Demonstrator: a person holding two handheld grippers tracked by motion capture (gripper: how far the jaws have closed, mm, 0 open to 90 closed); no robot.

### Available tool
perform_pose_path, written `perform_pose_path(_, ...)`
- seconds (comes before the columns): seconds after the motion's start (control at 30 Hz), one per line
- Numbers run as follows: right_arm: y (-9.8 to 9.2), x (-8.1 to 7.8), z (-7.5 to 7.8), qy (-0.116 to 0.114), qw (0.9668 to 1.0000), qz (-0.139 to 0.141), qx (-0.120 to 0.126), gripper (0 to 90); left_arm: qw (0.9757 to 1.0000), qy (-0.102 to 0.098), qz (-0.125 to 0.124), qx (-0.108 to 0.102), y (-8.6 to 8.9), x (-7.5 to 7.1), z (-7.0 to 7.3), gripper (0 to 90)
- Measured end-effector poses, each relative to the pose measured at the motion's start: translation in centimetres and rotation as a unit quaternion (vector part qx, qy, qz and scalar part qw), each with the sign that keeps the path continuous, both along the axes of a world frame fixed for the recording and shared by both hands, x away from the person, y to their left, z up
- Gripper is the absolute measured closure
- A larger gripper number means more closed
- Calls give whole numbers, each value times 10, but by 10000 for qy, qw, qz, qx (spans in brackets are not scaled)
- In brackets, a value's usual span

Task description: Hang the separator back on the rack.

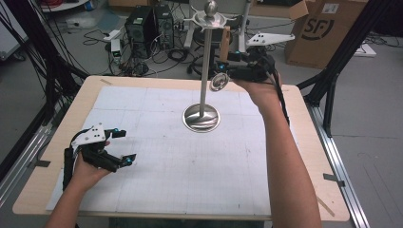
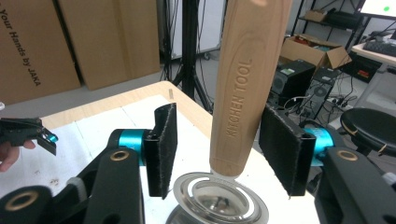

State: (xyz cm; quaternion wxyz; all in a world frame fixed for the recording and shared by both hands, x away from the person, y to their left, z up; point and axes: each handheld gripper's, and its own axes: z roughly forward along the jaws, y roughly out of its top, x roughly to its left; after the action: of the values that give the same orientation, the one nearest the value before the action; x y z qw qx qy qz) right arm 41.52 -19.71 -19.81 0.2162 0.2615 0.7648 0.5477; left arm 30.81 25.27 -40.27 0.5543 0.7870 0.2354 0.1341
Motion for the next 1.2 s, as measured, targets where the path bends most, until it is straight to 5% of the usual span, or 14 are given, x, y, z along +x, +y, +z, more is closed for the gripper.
perform_pose_path(0.4,-19,-17,2,-98,10000,-18,3,440,10000,-15,1,10,0,-1,1,18)
perform_pose_path(1.2,-55,-54,-24,-111,9996,248,-89,355,10000,6,-15,7,-1,-1,0,18)
